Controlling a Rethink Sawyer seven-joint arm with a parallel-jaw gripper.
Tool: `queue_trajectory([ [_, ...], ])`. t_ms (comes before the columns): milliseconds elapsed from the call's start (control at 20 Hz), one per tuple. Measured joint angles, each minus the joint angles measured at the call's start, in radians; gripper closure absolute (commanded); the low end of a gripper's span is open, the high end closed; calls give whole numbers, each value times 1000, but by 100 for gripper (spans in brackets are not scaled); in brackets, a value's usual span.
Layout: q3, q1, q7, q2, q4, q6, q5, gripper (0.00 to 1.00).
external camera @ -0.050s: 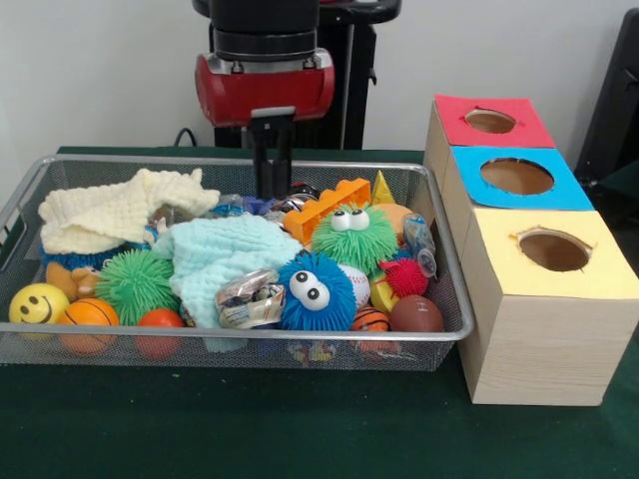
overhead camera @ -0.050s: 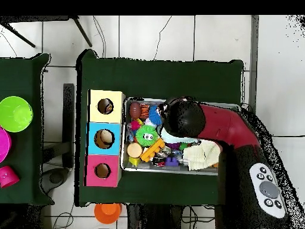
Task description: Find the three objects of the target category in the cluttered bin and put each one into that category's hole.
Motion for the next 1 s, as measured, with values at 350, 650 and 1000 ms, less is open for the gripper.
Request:
queue_trajectory([
  [350,69,-14,0,3,11,-5,-12,100],
  [650,155,-45,0,3,20,-38,-14,100],
  [1000,194,-58,0,3,23,-50,-49,0],
])
